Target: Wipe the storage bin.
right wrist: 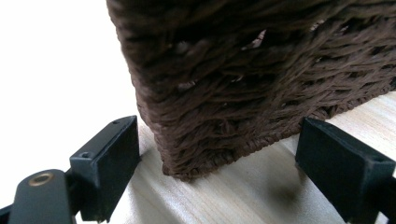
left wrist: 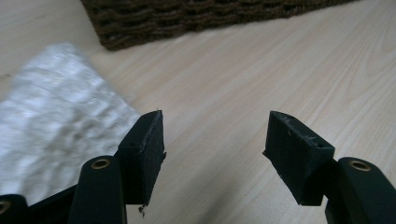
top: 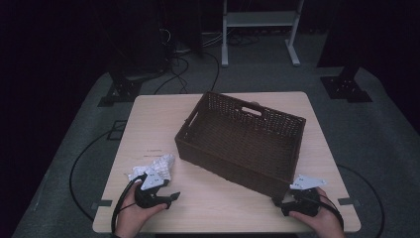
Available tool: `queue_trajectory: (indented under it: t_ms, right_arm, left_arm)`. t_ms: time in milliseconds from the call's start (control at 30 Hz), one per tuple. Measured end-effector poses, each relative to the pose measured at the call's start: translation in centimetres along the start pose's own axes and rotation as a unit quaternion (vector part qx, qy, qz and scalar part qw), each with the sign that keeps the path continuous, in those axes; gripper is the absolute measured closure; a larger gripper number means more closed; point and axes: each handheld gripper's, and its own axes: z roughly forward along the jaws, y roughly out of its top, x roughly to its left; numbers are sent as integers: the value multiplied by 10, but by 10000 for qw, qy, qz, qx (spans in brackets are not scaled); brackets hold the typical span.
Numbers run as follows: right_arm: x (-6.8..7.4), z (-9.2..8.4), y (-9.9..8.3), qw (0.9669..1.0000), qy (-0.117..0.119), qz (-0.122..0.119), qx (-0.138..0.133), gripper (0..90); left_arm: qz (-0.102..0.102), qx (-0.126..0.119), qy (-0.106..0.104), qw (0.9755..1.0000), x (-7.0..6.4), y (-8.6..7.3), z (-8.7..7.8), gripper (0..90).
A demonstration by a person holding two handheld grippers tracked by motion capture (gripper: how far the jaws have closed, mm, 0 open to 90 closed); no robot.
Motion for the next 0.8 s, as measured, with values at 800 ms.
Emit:
queue_trajectory:
  t_ms: [800]
  right_arm:
    - [0, 0, 0, 10000, -4, -4, 1, 130]
  left_arm:
    - [-243, -67, 496, 9985, 47, 15, -26, 311]
